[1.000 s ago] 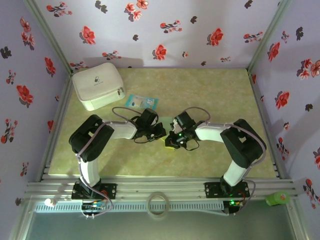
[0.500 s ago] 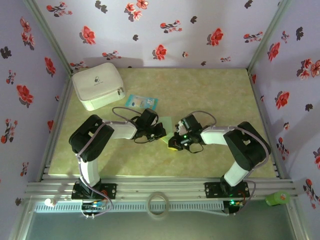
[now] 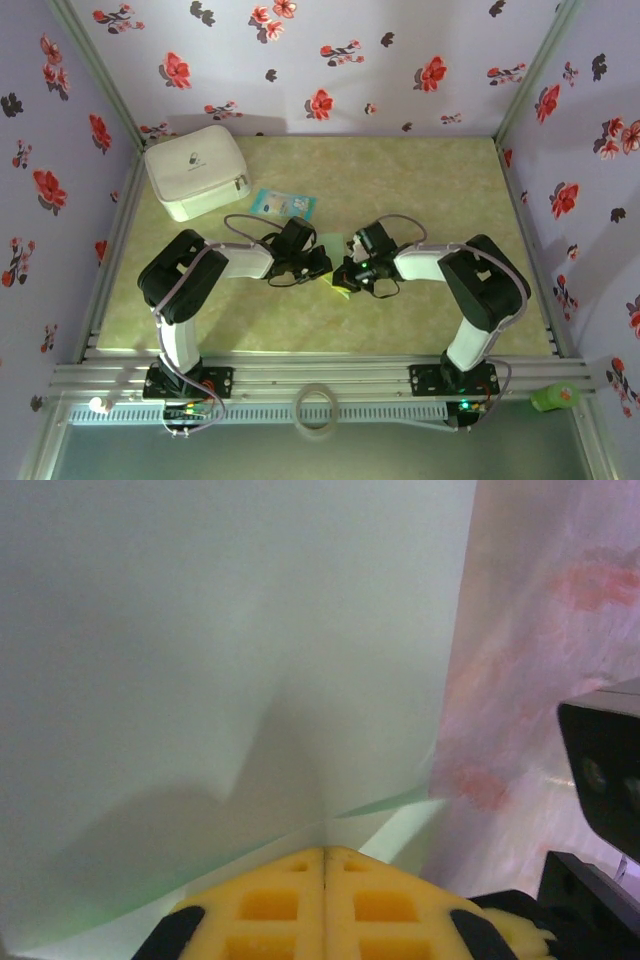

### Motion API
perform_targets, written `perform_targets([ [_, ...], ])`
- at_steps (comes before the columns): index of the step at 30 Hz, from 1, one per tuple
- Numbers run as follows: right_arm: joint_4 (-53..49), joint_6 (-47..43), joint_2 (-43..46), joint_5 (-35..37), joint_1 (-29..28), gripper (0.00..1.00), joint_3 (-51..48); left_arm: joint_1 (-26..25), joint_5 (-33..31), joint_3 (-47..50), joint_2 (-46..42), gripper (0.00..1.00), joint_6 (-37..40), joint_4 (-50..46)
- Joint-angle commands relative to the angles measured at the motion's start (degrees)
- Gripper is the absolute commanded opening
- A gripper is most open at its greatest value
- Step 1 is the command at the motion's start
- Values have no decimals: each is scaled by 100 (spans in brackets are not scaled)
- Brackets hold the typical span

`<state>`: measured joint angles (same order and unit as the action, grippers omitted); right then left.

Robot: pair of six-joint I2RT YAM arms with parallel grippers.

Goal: Fold a paper plane with a square sheet of paper (pick it up from the middle)
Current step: Third fold the triangle at the center of the table.

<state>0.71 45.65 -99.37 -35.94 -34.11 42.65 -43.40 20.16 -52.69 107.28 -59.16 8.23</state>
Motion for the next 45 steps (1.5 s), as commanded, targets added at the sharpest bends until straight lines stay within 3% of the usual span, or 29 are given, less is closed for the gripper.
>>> perform_targets([
  [1,-156,-22,-196,211,66,7,-188,50,-294,197,152,0,132,-585],
  [30,-728,-537,1432,17,404,11,-1452,77,-454,429,68,0,-32,-543],
  [35,-1048,-557,2144,385,429,17,-1125,10,-543,585,-158,0,-318,-328],
  [40,-1194,-533,2010,698,491,25,-779,-190,-802,691,-486,0,-650,-109],
  [45,-952,-431,1743,806,484,28,-493,-288,-1127,805,-1093,13,-623,-66],
])
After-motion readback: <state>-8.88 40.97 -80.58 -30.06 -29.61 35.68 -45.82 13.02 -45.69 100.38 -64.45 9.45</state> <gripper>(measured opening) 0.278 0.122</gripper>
